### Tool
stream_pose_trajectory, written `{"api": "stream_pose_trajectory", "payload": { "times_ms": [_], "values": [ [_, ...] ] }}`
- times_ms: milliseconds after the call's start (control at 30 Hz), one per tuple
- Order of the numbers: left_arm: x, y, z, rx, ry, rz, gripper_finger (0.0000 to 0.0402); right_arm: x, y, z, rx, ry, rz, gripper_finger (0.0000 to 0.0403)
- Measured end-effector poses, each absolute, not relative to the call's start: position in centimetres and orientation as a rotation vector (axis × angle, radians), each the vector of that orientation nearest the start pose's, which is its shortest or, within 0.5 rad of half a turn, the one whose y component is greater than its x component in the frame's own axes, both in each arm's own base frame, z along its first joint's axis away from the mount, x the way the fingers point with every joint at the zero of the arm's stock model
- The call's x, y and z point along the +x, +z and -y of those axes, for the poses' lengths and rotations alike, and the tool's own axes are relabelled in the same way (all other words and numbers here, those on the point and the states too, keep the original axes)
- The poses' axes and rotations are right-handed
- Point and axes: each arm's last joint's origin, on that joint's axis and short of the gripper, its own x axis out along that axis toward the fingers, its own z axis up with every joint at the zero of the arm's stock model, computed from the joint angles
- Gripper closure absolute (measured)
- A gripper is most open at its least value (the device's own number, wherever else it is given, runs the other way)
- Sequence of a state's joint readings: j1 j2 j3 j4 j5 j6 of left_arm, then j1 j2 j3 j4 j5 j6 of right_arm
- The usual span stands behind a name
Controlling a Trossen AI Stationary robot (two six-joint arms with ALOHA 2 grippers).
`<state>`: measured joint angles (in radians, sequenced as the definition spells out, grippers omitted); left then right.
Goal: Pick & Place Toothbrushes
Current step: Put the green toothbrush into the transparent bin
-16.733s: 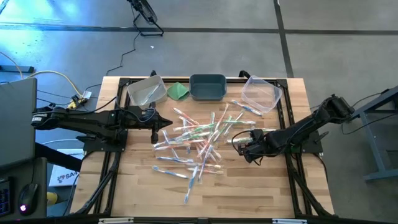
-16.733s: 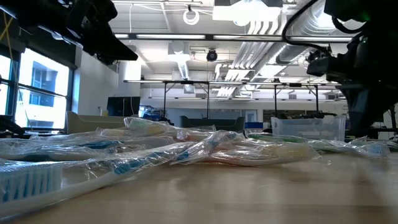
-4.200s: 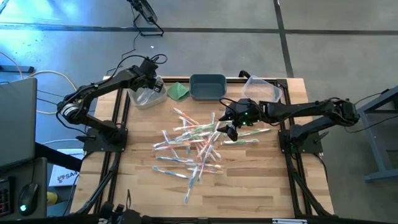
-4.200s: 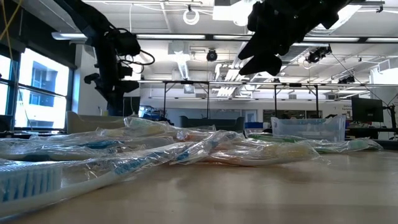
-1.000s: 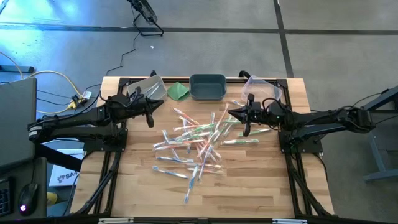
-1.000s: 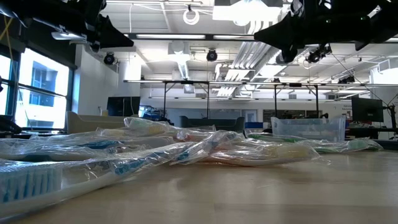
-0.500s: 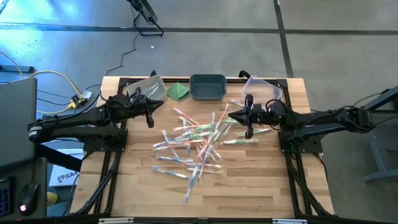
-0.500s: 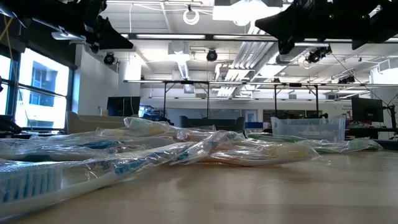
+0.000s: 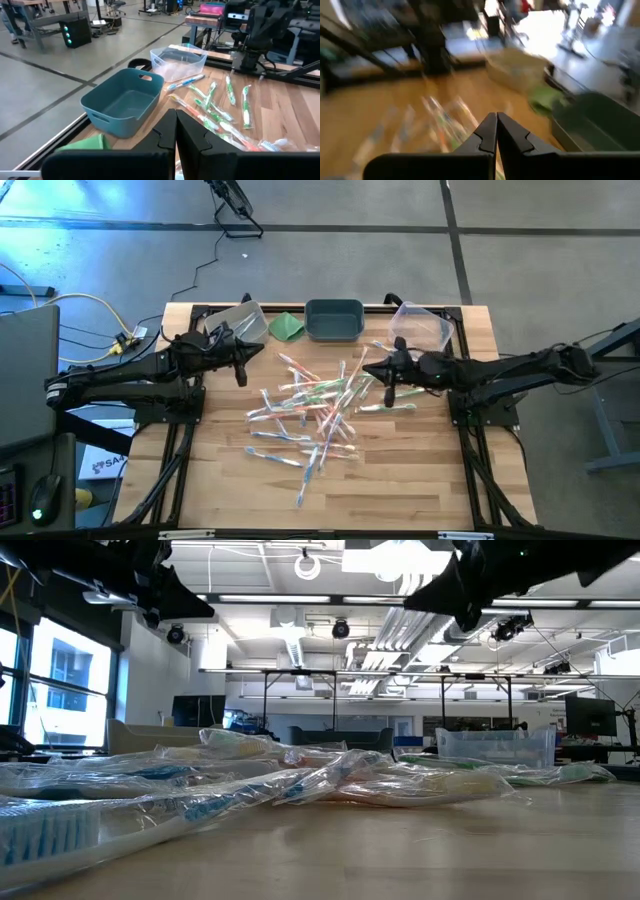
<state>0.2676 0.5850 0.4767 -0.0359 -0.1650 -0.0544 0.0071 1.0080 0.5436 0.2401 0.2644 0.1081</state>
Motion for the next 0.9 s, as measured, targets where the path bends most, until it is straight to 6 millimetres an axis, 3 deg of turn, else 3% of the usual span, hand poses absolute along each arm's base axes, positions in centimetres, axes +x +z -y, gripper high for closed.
{"api": "stream_pose_trajectory", "payload": {
  "times_ms": [100,333,667,900],
  "values": [
    [13.9,26.8,-4.3,-0.061,0.436,-0.145,0.0401,22.3,25.6,0.3,0.060,-0.286,-0.279,0.0399],
    [13.9,26.6,-4.3,-0.065,0.436,-0.156,0.0401,22.4,24.4,0.7,0.096,-0.331,-0.396,0.0399],
    [13.8,26.6,-4.3,-0.064,0.453,-0.155,0.0401,22.3,21.3,3.3,0.256,-0.505,-0.617,0.0399],
    [13.8,26.6,-4.3,-0.064,0.453,-0.159,0.0401,23.0,18.2,4.1,0.242,-0.515,-0.807,0.0399]
  ]
}}
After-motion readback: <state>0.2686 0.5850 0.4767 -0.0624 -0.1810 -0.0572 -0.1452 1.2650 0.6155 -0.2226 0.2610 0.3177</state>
